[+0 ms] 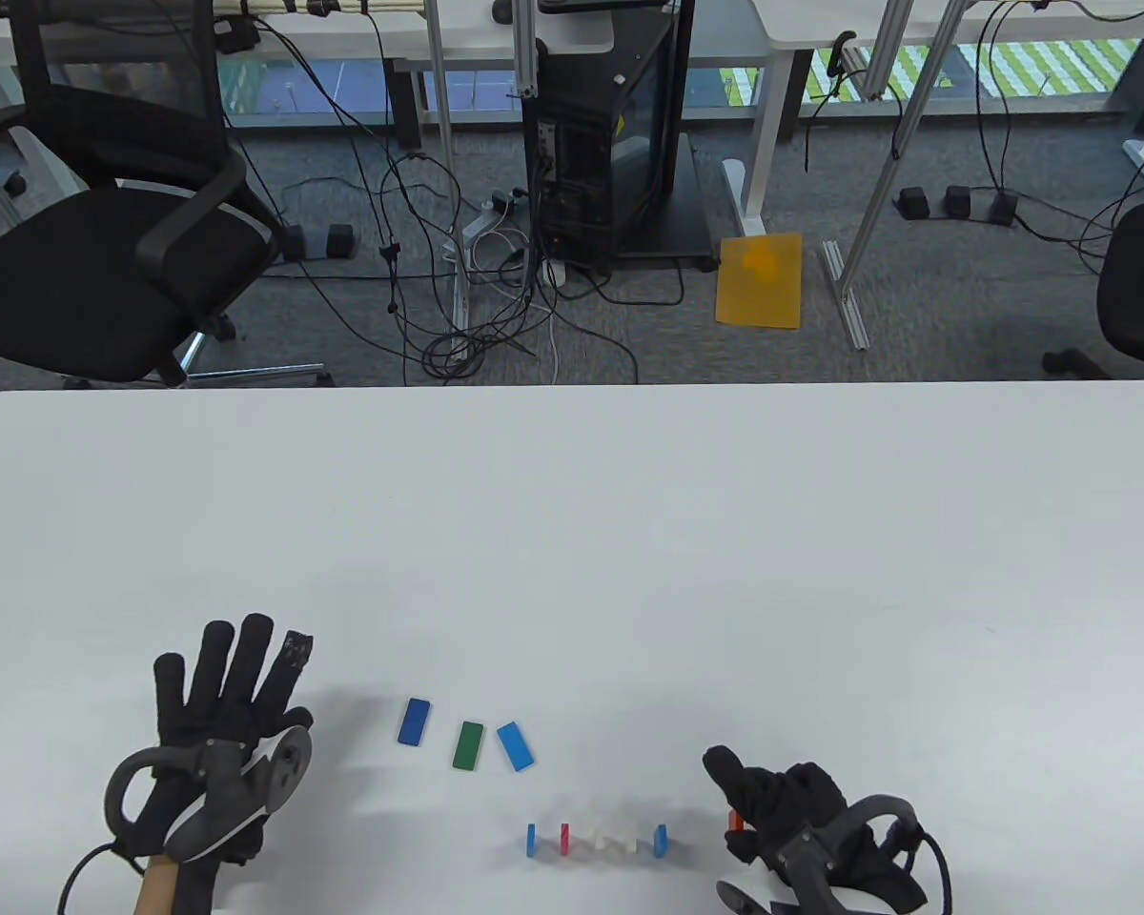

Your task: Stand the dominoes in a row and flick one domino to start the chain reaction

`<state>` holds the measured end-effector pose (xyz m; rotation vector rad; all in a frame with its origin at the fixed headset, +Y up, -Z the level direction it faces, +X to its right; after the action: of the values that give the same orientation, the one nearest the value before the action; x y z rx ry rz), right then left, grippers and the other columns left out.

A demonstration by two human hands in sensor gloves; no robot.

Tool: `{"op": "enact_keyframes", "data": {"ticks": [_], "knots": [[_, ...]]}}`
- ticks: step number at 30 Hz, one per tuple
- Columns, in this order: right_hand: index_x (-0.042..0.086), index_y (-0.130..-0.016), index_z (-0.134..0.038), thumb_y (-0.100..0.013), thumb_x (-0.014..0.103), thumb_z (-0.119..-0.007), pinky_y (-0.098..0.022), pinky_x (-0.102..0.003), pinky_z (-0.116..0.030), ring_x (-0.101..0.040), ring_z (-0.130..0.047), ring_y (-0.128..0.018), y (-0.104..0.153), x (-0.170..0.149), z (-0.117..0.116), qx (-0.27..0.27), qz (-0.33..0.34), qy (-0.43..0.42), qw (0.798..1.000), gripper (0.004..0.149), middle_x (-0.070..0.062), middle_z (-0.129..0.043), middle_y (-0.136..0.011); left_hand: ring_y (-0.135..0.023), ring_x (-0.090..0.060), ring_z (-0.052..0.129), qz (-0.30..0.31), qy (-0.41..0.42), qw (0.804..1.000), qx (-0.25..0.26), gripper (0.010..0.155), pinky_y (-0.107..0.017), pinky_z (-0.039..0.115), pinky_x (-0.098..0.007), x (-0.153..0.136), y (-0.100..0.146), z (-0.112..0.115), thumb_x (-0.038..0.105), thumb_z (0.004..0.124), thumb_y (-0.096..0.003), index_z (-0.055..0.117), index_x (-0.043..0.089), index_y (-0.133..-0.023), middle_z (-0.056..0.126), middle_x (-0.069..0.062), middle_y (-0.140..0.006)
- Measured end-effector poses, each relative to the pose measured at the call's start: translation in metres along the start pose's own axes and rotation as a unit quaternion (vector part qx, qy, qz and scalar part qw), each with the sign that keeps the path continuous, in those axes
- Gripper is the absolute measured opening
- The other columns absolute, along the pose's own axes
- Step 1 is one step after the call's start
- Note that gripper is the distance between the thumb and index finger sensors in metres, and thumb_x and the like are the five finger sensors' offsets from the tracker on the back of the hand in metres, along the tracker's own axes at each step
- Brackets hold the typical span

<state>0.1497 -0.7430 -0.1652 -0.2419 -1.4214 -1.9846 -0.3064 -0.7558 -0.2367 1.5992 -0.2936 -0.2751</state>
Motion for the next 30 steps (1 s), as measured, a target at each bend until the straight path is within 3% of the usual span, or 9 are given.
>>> {"op": "enact_keyframes", "data": {"ticks": [15,30], "knots": [[0.007,-0.096,-0.06,-0.027,0.052,-0.074,-0.043,-0.033,-0.087,0.01,-0.098,-0.033,-0.012,0.028,-0.008,0.01,0.054,0.002,0.998,0.083,0.011,-0.09,-0.074,-0.12,-0.031,0.023,0.012,-0.024,1.0,-0.005,0.07,-0.081,0.021,-0.065,0.007,0.001,0.0,0.057,0.009,-0.0408,0.012,0.043,-0.11,0.019,0.004,-0.127],[0.007,-0.096,-0.059,-0.029,0.051,-0.073,-0.044,-0.034,-0.087,0.01,-0.098,-0.035,-0.014,0.035,-0.012,0.006,0.066,0.009,0.998,0.082,0.01,-0.089,-0.076,-0.12,-0.031,0.023,0.015,-0.027,1.0,-0.003,0.07,-0.081,0.022,-0.065,0.01,0.001,-0.001,0.057,0.009,-0.0409,0.012,0.042,-0.11,0.02,0.004,-0.127]]}}
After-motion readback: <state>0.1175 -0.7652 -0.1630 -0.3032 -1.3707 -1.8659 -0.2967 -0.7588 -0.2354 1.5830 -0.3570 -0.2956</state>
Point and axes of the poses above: the tracker on the back of each hand, its own x axis roughly to the thumb side, its own y axis roughly from the fingertips to the wrist, z = x × y, the point moved 1 cm from there along -y, roughly from the wrist to the fingertips
